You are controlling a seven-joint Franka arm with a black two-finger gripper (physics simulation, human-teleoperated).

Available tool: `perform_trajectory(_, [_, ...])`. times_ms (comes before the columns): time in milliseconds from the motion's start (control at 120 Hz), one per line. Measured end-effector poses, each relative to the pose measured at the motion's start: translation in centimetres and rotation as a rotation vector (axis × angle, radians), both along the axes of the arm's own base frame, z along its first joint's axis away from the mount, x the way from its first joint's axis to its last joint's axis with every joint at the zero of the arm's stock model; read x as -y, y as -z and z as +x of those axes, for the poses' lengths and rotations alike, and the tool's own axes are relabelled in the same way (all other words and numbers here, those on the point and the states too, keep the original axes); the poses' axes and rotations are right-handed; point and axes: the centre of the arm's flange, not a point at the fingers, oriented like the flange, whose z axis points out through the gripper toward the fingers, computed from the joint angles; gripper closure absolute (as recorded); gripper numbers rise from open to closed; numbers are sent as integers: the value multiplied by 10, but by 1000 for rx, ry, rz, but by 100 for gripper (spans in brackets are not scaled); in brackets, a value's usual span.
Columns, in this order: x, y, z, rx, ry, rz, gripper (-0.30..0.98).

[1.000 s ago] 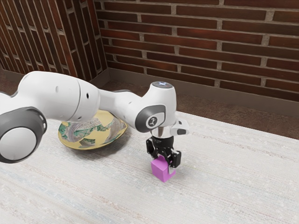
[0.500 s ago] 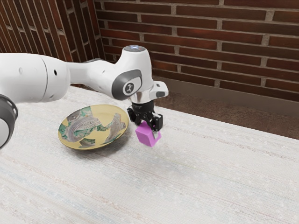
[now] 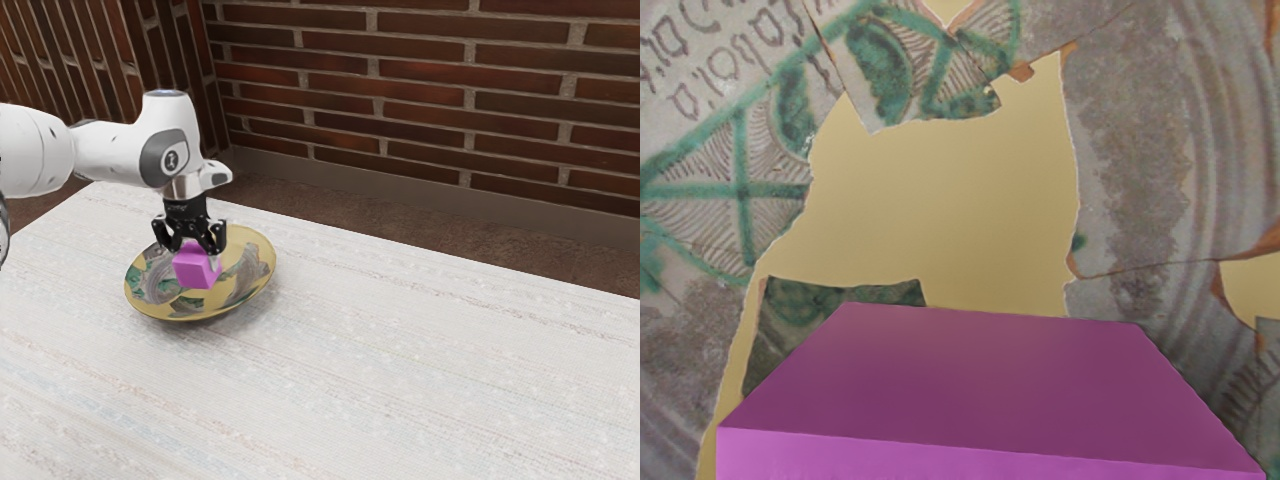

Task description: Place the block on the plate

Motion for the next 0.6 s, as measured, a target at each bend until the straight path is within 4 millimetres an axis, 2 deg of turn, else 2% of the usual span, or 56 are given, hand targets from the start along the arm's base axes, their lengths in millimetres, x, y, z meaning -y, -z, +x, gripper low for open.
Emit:
perform_trajectory(83, [-7,13,0,-14,-10,-2,30])
perform_trajectory(183, [-8,18,1,-15,-12,-6,20])
perform_trajectory(267, [-7,16,2,-10,-9,-7,13])
perform_trajectory(350, [0,4,5,11,7,-5,9])
perform_trajectory(417, [21,-30,4,52,42,-2,7])
perform_trajectory(500, [69,-103,-10,115,115,-1,4])
perform_trajectory(600, [130,-185,-44,167,212,11,3])
